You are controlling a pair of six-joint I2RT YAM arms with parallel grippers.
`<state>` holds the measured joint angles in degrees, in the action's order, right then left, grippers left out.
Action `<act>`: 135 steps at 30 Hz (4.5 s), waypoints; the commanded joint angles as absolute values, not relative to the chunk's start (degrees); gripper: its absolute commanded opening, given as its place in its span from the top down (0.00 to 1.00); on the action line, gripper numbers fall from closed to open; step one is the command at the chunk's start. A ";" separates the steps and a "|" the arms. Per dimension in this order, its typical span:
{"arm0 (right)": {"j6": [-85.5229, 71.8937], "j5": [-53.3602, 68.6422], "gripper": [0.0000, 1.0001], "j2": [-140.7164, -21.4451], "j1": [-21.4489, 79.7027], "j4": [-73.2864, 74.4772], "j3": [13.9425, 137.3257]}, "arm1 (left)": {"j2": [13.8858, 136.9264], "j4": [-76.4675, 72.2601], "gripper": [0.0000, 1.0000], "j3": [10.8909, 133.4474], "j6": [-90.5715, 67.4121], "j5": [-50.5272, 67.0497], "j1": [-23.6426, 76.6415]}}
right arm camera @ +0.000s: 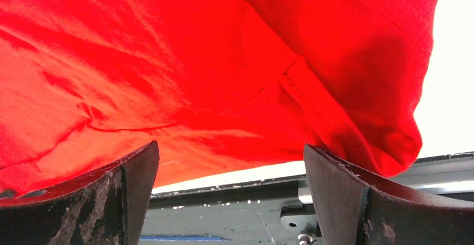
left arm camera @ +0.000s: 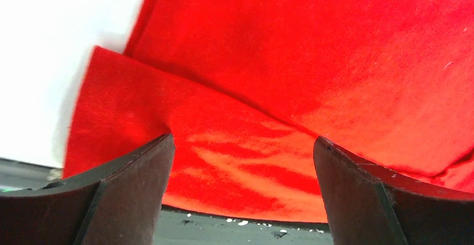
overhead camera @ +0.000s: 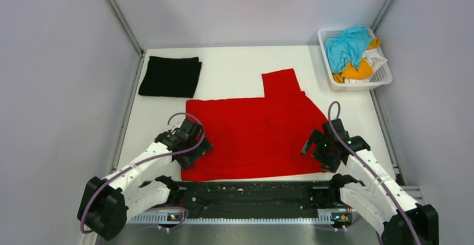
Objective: Fold and stack the t-shirts
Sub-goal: Fold the flattened tshirt in 1/3 of the way, then grab the side of the flattened tshirt furthest away from the robot with both arms, then fold the other side of the tshirt into a rectangle
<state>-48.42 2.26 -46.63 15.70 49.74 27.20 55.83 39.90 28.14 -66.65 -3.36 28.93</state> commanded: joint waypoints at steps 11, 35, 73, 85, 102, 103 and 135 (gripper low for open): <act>-36.44 0.18 0.01 -51.42 15.95 30.17 48.14 | 73.39 41.14 0.01 58.71 -45.82 -10.19 16.61; -28.32 -5.19 0.01 -78.37 15.65 24.67 63.20 | 113.13 32.38 0.32 81.71 -34.49 -1.40 2.72; -15.04 -10.22 0.08 -123.91 15.34 19.95 104.22 | 116.36 38.29 1.00 86.00 -34.44 -6.52 2.89; -9.99 -14.03 0.20 -145.80 17.88 30.84 129.39 | 113.32 38.94 1.00 85.35 -35.22 -6.17 2.99; -10.17 -17.08 1.00 -140.47 19.50 29.90 122.80 | 111.37 39.29 1.00 85.59 -34.98 -6.25 3.30; -10.15 -17.07 1.00 -138.78 19.59 29.65 122.45 | 110.90 39.22 1.00 85.43 -34.98 -6.24 3.33; -20.42 -12.02 1.00 -63.33 34.22 35.81 58.59 | 77.94 34.26 1.00 54.62 -39.01 -10.87 8.79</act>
